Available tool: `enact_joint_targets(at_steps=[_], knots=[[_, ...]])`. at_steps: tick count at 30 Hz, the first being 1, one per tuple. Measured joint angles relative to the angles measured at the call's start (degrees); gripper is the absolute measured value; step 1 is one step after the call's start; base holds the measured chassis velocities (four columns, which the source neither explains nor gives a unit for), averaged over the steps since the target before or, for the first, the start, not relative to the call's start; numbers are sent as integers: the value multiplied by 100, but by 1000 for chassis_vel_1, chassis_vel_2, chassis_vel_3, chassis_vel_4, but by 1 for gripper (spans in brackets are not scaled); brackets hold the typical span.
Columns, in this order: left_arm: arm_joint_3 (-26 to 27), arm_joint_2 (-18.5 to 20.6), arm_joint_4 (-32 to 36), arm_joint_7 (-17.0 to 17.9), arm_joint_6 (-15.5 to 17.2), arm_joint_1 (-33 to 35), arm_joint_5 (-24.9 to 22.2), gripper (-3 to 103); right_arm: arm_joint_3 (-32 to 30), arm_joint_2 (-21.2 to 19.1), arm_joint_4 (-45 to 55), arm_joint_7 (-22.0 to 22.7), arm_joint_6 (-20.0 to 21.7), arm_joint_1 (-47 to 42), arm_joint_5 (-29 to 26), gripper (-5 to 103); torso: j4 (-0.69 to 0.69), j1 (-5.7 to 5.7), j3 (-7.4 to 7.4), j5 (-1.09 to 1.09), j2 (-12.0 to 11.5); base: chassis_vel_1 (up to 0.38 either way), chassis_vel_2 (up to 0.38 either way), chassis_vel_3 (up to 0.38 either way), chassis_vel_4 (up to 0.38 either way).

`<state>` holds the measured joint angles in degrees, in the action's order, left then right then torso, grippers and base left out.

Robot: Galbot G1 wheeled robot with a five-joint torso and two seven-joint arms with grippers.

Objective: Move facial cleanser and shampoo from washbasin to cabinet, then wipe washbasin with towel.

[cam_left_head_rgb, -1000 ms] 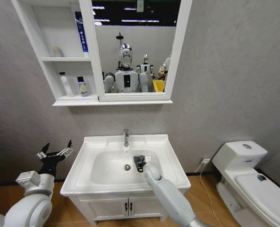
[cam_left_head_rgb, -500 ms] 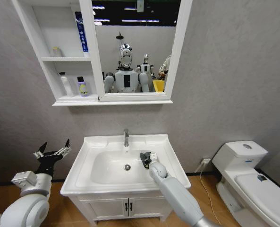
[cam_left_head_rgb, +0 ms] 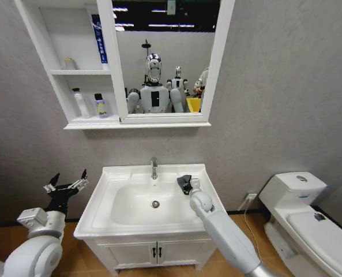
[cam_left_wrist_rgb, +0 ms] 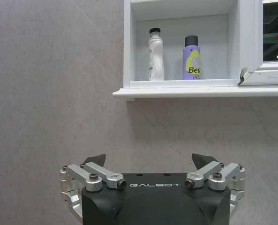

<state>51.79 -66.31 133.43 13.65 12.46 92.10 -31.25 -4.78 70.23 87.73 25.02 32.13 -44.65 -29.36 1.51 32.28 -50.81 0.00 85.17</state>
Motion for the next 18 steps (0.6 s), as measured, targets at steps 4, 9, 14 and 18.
enact_joint_targets(at_steps=[4, 9, 14, 18], knots=[[-30, -27, -2, -11, -4, 10, 31, 100, -70, 4, -428, -197, -211, 312, 208, 3, 0, 1, 0, 0, 0, 0, 0, 0, 0], [-62, -14, -5, -4, -4, -10, 42, 100, -136, 29, -490, -125, -135, 345, 162, 3, -1, 1, 0, 0, 0, 0, 0, 0, 0], [-42, 2, -10, 1, -4, -6, 39, 100, -244, 10, -566, -170, -91, 239, 151, 3, 0, 0, 0, 0, 0, 0, 0, 0, 0], [-36, 6, -17, 1, -6, 5, 39, 100, -287, 0, -573, -229, -11, 134, 180, 3, 0, 1, 0, 0, 0, 0, 0, 0, 0]])
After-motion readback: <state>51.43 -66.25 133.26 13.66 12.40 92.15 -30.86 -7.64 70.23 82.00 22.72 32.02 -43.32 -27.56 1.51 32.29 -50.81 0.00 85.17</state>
